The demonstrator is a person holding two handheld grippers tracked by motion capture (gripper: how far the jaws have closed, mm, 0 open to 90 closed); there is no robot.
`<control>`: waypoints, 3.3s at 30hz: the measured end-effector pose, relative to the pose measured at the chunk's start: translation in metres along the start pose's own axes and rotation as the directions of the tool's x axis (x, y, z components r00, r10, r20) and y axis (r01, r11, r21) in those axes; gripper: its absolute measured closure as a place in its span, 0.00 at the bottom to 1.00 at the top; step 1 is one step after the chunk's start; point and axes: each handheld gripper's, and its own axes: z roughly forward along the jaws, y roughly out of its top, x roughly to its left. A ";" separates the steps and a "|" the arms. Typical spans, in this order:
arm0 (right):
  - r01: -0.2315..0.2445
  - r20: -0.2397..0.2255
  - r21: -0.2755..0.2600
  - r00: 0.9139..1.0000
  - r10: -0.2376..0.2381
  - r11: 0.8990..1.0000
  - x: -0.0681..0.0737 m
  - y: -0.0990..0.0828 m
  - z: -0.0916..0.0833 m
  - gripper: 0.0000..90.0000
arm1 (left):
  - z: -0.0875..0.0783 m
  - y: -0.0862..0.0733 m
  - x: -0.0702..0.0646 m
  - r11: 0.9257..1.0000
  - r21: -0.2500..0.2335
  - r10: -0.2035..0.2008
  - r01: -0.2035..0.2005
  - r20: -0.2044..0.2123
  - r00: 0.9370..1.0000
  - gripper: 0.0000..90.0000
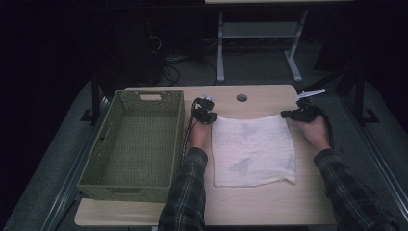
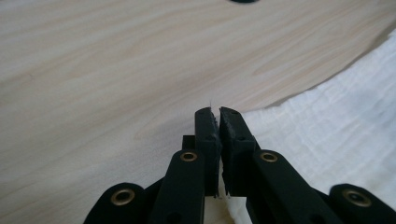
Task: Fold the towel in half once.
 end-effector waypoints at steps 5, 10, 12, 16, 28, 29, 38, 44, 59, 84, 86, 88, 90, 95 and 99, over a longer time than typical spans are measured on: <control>0.007 -0.022 -0.045 1.000 -0.008 0.999 0.006 0.001 -0.017 0.95 | -0.016 0.003 -0.004 0.999 -0.044 -0.026 0.026 0.016 1.000 0.96; 0.033 -0.028 -0.071 0.999 -0.035 0.997 0.013 0.002 -0.031 0.95 | -0.031 0.001 -0.007 0.995 -0.090 -0.035 0.038 0.030 0.999 0.96; 0.049 -0.032 -0.081 0.998 -0.052 0.995 0.016 0.001 -0.036 0.95 | -0.036 -0.001 -0.009 0.994 -0.099 -0.044 0.048 0.035 0.998 0.96; 0.084 -0.026 -0.092 0.996 -0.086 0.992 0.024 -0.002 -0.046 0.95 | -0.048 -0.004 -0.015 0.991 -0.115 -0.058 0.063 0.038 0.998 0.96; 0.113 -0.013 -0.104 0.993 -0.115 0.988 0.034 -0.020 -0.066 0.96 | -0.074 -0.017 -0.033 0.994 -0.106 -0.009 0.010 0.010 1.000 0.96; 0.115 -0.013 -0.108 0.993 -0.117 0.988 0.035 -0.021 -0.067 0.96 | -0.076 -0.018 -0.034 0.995 -0.105 0.000 0.001 0.006 1.000 0.96; 0.140 0.001 -0.116 0.990 -0.141 0.983 0.048 -0.039 -0.078 0.96 | -0.088 -0.035 -0.048 0.995 -0.098 0.016 -0.014 0.018 1.000 0.96; 0.123 -0.019 -0.124 0.992 -0.127 0.985 0.054 -0.051 -0.083 0.95 | -0.094 -0.045 -0.052 0.995 -0.103 0.017 -0.014 0.026 1.000 0.96; 0.134 -0.044 -0.155 0.989 -0.143 0.979 0.078 -0.082 -0.108 0.95 | -0.117 -0.069 -0.075 0.990 -0.135 0.043 -0.040 0.020 0.999 0.96; 0.183 -0.082 -0.125 0.978 -0.194 0.975 0.105 -0.130 -0.142 0.95 | -0.147 -0.113 -0.114 0.992 -0.080 0.104 -0.102 0.022 0.994 0.97; 0.187 -0.087 -0.125 0.976 -0.199 0.974 0.106 -0.132 -0.143 0.95 | -0.150 -0.115 -0.115 0.991 -0.084 0.107 -0.105 0.019 0.994 0.96; 0.187 -0.096 -0.126 0.975 -0.200 0.974 0.109 -0.134 -0.145 0.95 | -0.153 -0.117 -0.116 0.990 -0.080 0.114 -0.113 0.015 0.993 0.96; 0.196 -0.105 -0.107 0.973 -0.207 0.975 0.112 -0.138 -0.144 0.95 | -0.151 -0.120 -0.115 0.992 -0.067 0.110 -0.109 0.019 0.994 0.96; 0.213 -0.108 -0.071 0.970 -0.220 0.974 0.117 -0.144 -0.140 0.95 | -0.150 -0.127 -0.118 0.992 -0.038 0.124 -0.123 0.041 0.991 0.96; 0.213 -0.116 -0.053 0.969 -0.217 0.976 0.118 -0.148 -0.140 0.95 | -0.149 -0.133 -0.119 0.992 -0.019 0.123 -0.122 0.062 0.990 0.96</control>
